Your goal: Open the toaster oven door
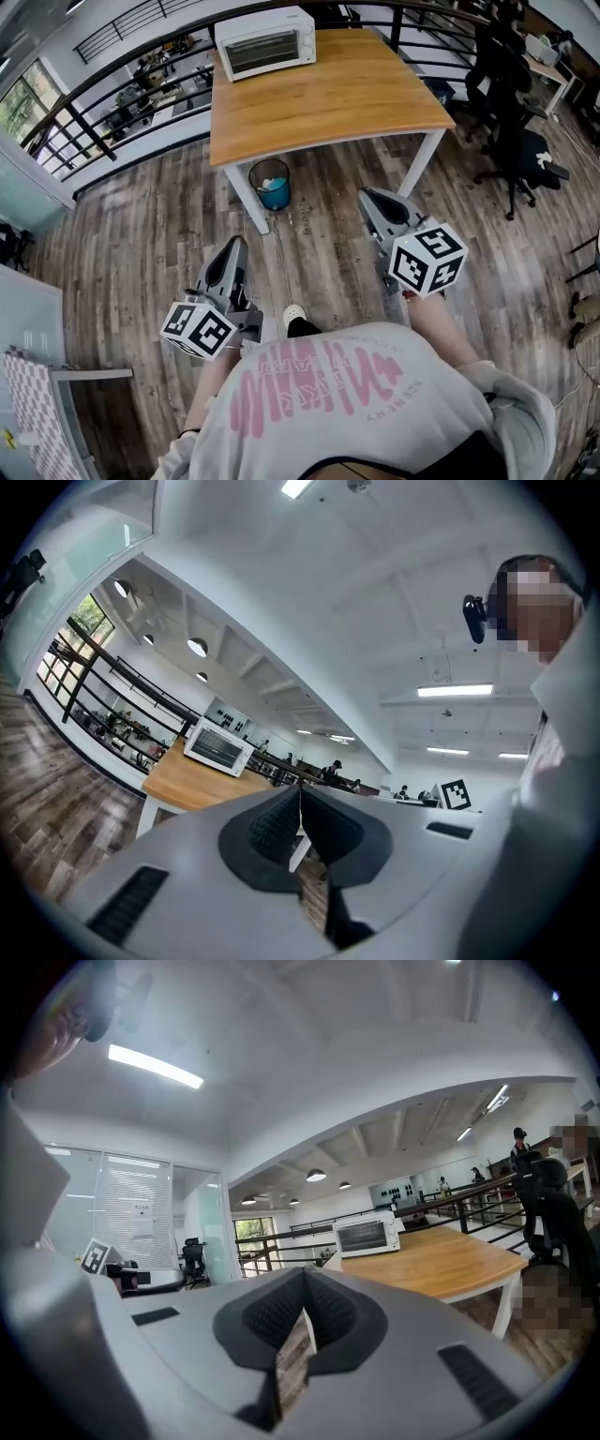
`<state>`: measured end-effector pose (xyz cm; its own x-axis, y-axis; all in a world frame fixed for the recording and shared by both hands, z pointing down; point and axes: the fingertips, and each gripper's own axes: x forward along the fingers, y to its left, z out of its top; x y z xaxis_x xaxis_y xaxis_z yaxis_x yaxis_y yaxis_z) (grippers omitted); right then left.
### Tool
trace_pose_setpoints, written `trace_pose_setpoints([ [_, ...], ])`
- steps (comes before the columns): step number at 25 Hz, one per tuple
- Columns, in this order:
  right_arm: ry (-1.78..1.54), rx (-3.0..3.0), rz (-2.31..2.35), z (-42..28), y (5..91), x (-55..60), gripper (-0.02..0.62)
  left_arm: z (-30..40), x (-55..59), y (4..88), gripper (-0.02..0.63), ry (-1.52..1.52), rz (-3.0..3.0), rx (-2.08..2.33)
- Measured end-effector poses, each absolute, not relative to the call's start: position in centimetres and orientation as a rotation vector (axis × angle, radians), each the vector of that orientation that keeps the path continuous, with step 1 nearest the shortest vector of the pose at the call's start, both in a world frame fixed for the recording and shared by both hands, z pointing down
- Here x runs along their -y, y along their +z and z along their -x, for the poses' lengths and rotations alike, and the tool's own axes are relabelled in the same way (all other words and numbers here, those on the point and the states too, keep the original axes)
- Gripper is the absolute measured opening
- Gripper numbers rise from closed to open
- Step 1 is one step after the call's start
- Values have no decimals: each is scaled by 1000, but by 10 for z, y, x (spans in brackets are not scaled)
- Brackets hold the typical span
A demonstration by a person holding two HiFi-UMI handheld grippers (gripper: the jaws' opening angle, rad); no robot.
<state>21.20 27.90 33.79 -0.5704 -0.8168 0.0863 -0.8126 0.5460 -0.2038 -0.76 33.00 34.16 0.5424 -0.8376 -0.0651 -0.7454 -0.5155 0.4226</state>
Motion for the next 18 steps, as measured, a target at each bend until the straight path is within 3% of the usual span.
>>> trace_pose_setpoints([
  [18,-257,-2674,1546,-146,299,-145,8,79,-173,301,21,-431,-2525,1206],
])
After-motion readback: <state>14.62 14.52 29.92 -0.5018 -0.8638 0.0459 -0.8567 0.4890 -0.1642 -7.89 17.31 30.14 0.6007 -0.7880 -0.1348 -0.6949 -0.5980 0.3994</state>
